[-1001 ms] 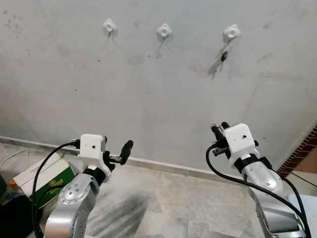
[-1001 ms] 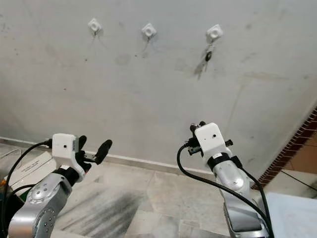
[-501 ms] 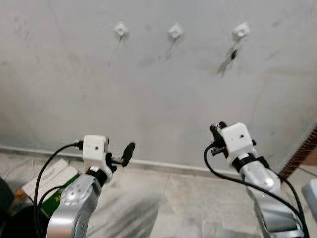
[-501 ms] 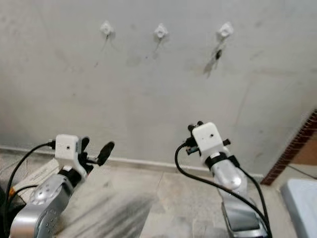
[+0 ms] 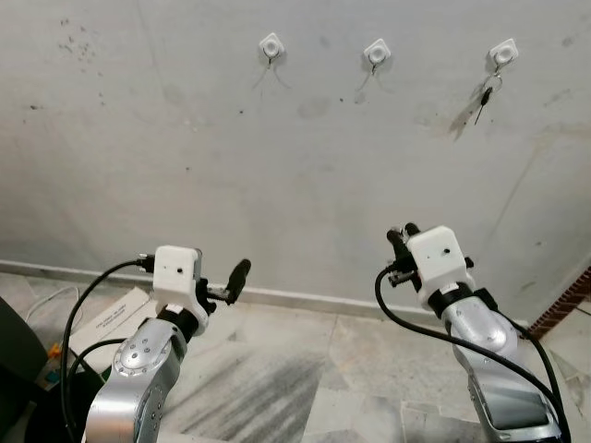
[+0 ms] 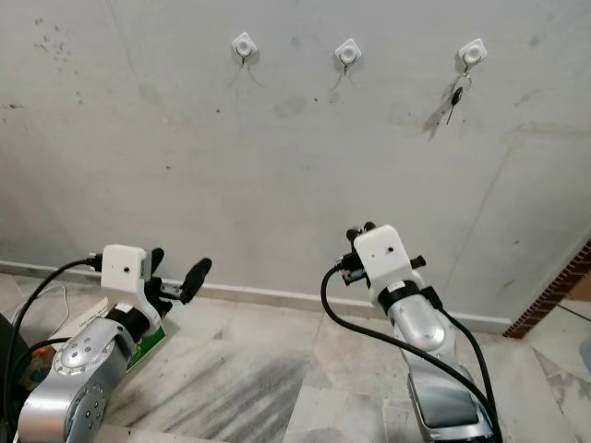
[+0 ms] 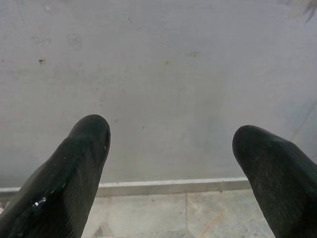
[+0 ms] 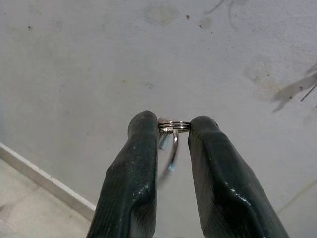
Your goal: Hang keys on a hook
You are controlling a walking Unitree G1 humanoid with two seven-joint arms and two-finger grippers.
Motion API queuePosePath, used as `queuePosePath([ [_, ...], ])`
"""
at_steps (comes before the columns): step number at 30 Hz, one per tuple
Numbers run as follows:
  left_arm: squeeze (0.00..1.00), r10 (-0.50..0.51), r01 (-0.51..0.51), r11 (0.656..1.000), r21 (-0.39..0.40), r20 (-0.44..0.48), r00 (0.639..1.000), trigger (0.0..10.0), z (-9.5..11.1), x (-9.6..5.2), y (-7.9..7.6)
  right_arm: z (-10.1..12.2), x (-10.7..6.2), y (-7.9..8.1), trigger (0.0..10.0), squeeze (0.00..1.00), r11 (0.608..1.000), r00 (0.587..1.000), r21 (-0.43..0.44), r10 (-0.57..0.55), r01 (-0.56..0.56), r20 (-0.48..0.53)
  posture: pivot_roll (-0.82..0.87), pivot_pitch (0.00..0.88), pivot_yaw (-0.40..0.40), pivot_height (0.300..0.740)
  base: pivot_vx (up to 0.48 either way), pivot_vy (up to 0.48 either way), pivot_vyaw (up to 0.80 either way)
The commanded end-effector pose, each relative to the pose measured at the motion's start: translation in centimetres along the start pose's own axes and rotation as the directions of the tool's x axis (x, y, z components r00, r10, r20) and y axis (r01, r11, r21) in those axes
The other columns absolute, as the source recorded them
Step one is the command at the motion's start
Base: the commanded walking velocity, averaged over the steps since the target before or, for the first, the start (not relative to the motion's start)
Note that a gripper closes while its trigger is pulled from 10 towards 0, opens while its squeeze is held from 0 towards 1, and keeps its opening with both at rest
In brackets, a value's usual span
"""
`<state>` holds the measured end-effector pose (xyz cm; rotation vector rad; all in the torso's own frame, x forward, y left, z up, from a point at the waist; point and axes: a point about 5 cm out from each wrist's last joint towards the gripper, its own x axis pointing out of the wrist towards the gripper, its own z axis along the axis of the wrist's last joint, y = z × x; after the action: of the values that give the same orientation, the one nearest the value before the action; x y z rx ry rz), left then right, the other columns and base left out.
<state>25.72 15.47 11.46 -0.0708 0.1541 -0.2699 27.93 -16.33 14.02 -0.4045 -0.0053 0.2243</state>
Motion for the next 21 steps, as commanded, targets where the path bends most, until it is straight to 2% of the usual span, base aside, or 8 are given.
queuePosePath([
  [1, 0.00, -0.004, 0.004, 1.000, 0.030, 0.008, 1.000, 10.0, 0.31, 0.17, 0.05, 0.48, 0.26, -0.27, 10.0, 0.00, 1.000, 1.000, -0.009, -0.007, 0.007, 0.016, 0.01, 0.000, 0.036, 0.740, 0.000, 0.000, 0.00],
  [7, 0.00, -0.034, 0.034, 0.999, -0.010, -0.002, 0.999, 10.0, 0.12, 0.11, -0.10, 0.53, 0.35, -0.31, 10.0, 0.00, 1.000, 1.000, -0.013, -0.005, 0.005, 0.019, 0.01, 0.000, 0.035, 0.740, 0.000, 0.000, 0.00],
  [12, 0.00, -0.036, 0.036, 0.999, -0.009, 0.001, 0.999, 10.0, 0.16, 0.12, -0.17, 0.62, 0.37, -0.33, 10.0, 0.00, 1.000, 1.000, -0.015, -0.004, 0.004, 0.025, 0.00, 0.000, 0.033, 0.740, 0.000, 0.000, 0.00],
  [21, 0.00, -0.050, 0.050, 0.999, -0.012, 0.018, 0.999, 10.0, 0.42, 0.17, -0.30, 0.73, 0.49, -0.24, 10.0, 0.00, 1.000, 0.999, -0.017, 0.006, -0.005, 0.034, 0.00, 0.000, 0.033, 0.740, 0.287, 0.000, 0.00],
])
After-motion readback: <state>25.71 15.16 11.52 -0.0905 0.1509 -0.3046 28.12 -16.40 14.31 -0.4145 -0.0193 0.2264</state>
